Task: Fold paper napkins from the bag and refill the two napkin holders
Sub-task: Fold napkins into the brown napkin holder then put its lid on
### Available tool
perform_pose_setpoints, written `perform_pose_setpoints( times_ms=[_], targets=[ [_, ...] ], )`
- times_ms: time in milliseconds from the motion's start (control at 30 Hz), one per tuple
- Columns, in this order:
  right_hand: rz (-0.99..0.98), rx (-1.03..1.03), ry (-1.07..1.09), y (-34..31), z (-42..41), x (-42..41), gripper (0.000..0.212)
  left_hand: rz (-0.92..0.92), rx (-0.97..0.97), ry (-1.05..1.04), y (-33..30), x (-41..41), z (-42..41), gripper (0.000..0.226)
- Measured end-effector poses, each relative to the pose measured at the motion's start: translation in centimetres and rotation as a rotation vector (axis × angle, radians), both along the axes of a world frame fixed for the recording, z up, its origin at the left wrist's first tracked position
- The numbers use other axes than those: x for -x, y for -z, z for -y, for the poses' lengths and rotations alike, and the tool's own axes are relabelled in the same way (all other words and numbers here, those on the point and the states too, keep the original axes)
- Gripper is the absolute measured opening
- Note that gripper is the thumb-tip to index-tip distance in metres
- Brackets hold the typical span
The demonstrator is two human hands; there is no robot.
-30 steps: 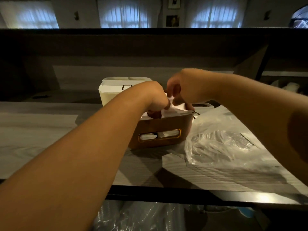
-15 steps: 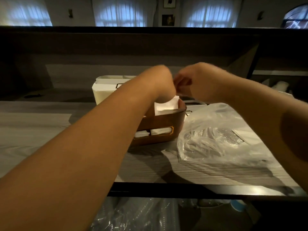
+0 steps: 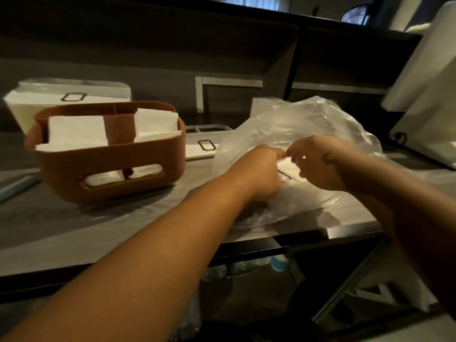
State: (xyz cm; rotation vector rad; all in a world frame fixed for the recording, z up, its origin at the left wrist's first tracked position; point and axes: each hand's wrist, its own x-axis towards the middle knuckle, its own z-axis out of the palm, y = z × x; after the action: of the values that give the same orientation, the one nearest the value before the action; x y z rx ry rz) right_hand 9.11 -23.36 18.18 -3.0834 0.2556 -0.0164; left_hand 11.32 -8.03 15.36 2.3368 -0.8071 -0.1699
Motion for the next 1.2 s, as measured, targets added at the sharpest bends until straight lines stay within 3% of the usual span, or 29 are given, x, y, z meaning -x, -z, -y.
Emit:
perform_pose_setpoints(
  times_ms=[100, 233, 400, 467, 567, 967, 1067, 1200],
  targets=[
    [0.050, 0.130, 0.042, 0.8, 0.2, -0.4, 0.044, 0.044, -0.017, -0.019, 1.5, -1.1, 0.5, 0.079],
    [-0.090, 0.290, 0.061, 0.9, 0.2, -1.1, 0.064, 0.074, -0.093, -0.002, 2.6, -1.8, 0.6, 0.081],
    [-0.357, 0.186, 0.110, 0.5, 0.0, -1.9, 0.047, 0.051, -0.132, -0.016, 3.3, -2.3, 0.7, 0.081],
    [-0.408, 0.153, 0.128, 0.0, 0.3, -2.1, 0.056, 0.040, -0.128, -0.011, 3.4, -2.3, 0.5, 0.082],
    [-0.409, 0.194, 0.133, -0.4, 0.5, -2.5, 0.065, 0.053, -0.111, 0.011, 3.5, -2.2, 0.1, 0.083],
    [-0.203, 0.173, 0.013, 0.4, 0.1, -2.9, 0.044, 0.031, -0.094, 0.006, 2.9, -1.4, -0.2, 0.095],
    [-0.078, -0.031, 0.009, 0.0, 0.1, -3.0, 0.033, -0.049, -0.014, -0.031, 2.8, -1.2, -0.4, 0.102],
    [0.071, -0.824, 0.147, -1.9, -1.1, -1.2, 0.014, -0.127, 0.267, -0.033, 1.7, -0.8, -1.2, 0.073]
  ],
)
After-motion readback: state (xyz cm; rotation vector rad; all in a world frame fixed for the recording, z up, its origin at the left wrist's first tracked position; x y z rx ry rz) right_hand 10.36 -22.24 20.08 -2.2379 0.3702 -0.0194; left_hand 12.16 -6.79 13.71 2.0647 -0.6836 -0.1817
